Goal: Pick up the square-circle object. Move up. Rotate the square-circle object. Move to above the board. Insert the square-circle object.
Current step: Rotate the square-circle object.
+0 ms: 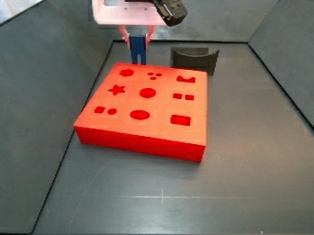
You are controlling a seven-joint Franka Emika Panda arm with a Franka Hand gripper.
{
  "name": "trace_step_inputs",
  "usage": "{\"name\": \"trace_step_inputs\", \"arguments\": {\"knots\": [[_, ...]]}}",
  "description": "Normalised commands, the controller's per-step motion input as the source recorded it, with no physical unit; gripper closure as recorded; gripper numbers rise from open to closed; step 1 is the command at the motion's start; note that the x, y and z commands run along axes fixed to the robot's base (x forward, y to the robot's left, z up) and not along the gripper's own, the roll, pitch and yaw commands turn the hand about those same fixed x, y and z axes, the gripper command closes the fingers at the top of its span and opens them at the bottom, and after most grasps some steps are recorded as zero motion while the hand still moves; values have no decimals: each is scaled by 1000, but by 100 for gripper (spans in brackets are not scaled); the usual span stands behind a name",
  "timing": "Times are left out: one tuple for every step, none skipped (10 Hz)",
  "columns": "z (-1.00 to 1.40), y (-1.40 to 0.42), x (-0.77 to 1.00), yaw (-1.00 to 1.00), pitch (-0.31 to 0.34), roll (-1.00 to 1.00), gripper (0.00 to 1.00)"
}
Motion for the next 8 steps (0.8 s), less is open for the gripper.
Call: {"name": "trace_step_inputs", "arguments": {"knots": [[-210, 19, 30, -52, -25, 19, 100], [-209, 15, 10, -53, -7, 17, 100], [-209, 15, 11, -53, -7, 17, 100], [0, 0, 0, -53, -8, 18, 0], [1000, 0, 0, -51, -11, 18, 0], [1000, 0, -15, -50, 4, 16, 0], [1000, -1, -33, -49, 25, 13, 0], [802, 1, -28, -47, 41, 9, 0]]}}
